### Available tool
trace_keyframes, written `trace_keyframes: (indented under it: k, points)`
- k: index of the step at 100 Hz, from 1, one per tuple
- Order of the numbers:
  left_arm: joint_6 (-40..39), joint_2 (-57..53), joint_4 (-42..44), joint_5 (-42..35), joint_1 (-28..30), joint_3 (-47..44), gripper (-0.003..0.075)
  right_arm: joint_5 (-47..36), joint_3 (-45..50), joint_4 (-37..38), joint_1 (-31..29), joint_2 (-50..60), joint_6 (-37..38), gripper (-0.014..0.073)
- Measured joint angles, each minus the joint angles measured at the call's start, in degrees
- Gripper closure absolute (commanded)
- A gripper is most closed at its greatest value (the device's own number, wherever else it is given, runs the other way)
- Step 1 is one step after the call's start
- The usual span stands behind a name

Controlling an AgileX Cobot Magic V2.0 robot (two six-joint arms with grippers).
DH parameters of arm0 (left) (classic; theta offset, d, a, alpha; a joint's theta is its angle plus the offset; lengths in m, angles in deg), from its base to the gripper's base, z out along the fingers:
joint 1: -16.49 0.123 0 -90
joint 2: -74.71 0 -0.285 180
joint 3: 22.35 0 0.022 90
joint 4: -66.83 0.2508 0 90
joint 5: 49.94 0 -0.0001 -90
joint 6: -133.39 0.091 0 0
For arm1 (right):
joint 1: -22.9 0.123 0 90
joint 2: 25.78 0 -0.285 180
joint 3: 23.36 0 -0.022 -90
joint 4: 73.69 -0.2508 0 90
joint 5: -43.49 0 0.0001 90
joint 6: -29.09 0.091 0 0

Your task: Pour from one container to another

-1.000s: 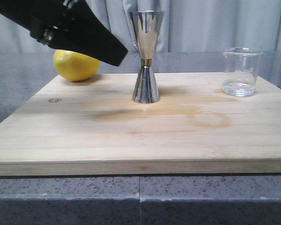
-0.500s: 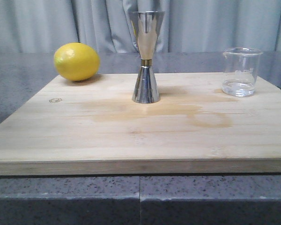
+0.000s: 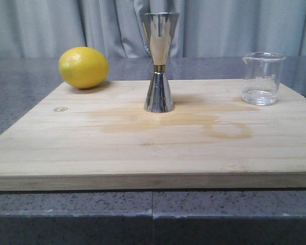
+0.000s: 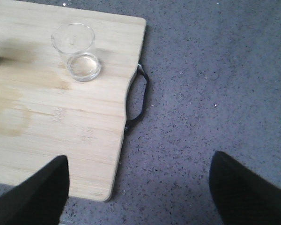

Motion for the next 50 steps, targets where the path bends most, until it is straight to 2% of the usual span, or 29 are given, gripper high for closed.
trace_keyframes:
  k: [14, 21, 32, 42, 50]
  points:
    - [-0.4, -2.8, 0.0, -0.8, 0.0, -1.8, 0.0207, -0.9, 1.1, 0.0, 0.0, 2.2, 0.0, 0.0043]
    - [-0.5, -3.2, 0.0, -1.2, 0.0, -1.8, 0.0216, -1.1, 1.3, 0.0, 0.0, 2.4, 0.0, 0.0071]
    - [-0.5, -3.2, 0.0, -2.5, 0.0, -1.9, 0.0291, -1.3, 1.3, 0.0, 0.0, 2.4, 0.0, 0.0222]
    - [-0.5, -3.2, 0.0, -3.7, 0.0, -1.9, 0.0407, -1.3, 1.3, 0.0, 0.0, 2.4, 0.0, 0.0386]
    - [-0.5, -3.2, 0.0, -4.1, 0.0, -1.9, 0.0498, -1.3, 1.3, 0.0, 0.0, 2.4, 0.0, 0.0484]
